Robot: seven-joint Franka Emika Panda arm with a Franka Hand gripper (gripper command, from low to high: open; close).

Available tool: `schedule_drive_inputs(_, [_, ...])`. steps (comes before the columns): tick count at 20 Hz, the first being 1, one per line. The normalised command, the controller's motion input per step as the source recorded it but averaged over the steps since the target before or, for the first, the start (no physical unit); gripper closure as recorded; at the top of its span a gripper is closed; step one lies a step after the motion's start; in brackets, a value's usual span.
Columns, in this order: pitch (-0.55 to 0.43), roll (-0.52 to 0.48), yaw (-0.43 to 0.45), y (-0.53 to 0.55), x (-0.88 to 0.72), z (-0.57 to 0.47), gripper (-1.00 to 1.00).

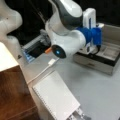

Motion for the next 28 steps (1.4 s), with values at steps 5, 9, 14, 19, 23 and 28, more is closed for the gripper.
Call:
schedule_drive_inputs(5, [0.044, 0.124, -0.250, 0.28, -0.43, 0.04, 1.00])
schedule_drive_inputs(9, [0.044, 0.141, -0.255, 0.30, -0.48, 0.06, 1.00])
schedule_drive_inputs(14, [0.043, 0.119, -0.258, 0.29, -0.49, 0.07, 1.00])
schedule_drive_inputs(19, [0.070, 0.134, -0.285, 0.27, -0.48, 0.09, 1.00])
schedule_drive_inputs(23, [0.097, 0.166, -0.334, 0.32, -0.44, 0.13, 1.00])
schedule_drive_inputs(28, [0.106, 0.124, -0.342, 0.32, -0.41, 0.18, 1.00])
